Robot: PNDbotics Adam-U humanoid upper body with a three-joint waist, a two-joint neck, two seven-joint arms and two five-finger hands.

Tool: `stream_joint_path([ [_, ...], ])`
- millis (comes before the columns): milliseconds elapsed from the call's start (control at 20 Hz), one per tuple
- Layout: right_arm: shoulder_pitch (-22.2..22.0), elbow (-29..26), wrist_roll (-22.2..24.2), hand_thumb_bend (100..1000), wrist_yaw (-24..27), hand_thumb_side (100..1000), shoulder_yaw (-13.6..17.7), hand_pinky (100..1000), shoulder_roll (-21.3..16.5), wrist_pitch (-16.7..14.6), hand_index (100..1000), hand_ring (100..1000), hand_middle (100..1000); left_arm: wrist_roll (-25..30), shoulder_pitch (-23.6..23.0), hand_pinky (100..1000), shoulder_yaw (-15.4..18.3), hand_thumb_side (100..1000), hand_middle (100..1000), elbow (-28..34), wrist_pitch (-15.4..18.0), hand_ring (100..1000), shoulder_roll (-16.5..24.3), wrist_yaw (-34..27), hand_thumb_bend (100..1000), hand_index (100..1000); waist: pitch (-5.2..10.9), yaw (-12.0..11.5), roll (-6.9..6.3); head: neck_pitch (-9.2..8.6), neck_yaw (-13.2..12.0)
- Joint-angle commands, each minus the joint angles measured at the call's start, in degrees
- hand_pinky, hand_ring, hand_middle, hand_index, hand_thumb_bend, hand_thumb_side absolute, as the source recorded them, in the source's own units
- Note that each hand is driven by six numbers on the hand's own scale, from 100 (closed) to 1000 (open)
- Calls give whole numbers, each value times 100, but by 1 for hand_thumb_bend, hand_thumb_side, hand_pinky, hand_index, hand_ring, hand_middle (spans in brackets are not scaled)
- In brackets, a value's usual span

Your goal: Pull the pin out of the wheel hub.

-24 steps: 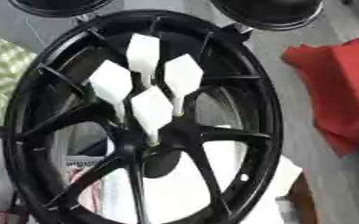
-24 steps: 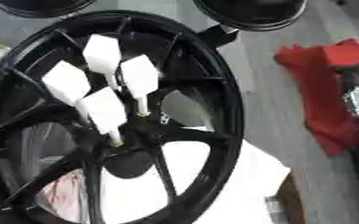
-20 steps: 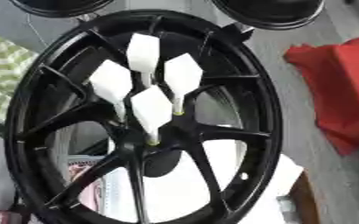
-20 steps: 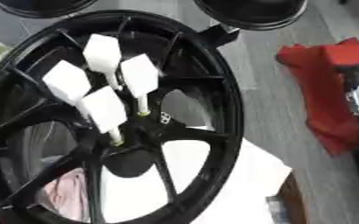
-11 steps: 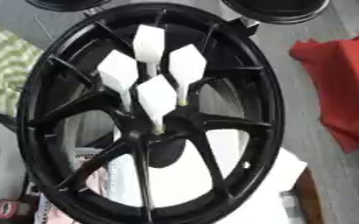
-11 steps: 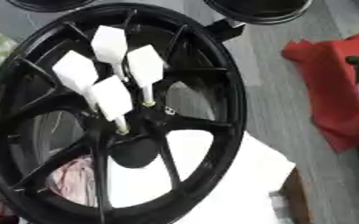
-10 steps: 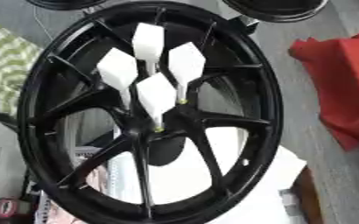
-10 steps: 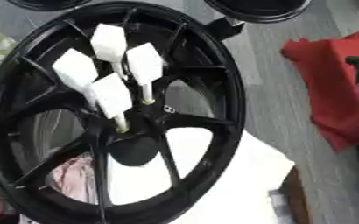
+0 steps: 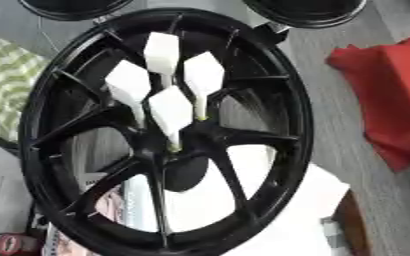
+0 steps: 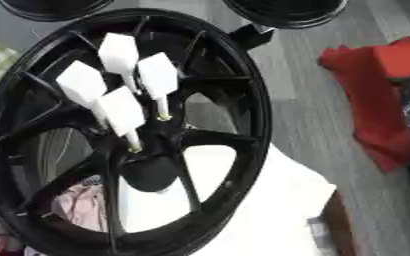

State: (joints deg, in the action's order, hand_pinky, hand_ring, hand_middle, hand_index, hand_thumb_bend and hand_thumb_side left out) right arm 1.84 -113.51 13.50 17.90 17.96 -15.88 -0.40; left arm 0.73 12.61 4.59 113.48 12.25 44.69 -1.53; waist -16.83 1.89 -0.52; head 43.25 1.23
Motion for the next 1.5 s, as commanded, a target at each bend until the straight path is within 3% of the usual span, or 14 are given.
stream_joint_path([
  [50,-26,-108,34,179,-46,144,-1,975,-178,-47,588,757,505,311,153,792,-149,518,599,112,81,604,923,33,100,745,139,5,-24,28,-12],
  [400,-110,-108,68,177,-87,142,-30,973,-314,-137,589,757,505,1505,775,776,-569,481,629,112,162,648,2136,450,100,766,176,-21,-77,18,30],
  [700,-168,-108,102,174,-125,143,-52,973,-391,-210,589,758,505,2967,1578,780,-1053,540,642,112,146,672,2595,449,100,779,177,-14,-95,-37,62],
  [1150,-216,-108,146,171,-140,144,-93,972,-413,-260,590,757,506,3921,2758,788,-1955,605,654,112,-345,681,2382,111,100,790,199,56,-69,-146,35],
  [1500,-227,-108,181,168,-144,145,-109,973,-413,-250,591,758,506,4276,3425,850,-2415,662,766,69,-819,777,2015,82,100,897,206,60,-64,-164,32],
])
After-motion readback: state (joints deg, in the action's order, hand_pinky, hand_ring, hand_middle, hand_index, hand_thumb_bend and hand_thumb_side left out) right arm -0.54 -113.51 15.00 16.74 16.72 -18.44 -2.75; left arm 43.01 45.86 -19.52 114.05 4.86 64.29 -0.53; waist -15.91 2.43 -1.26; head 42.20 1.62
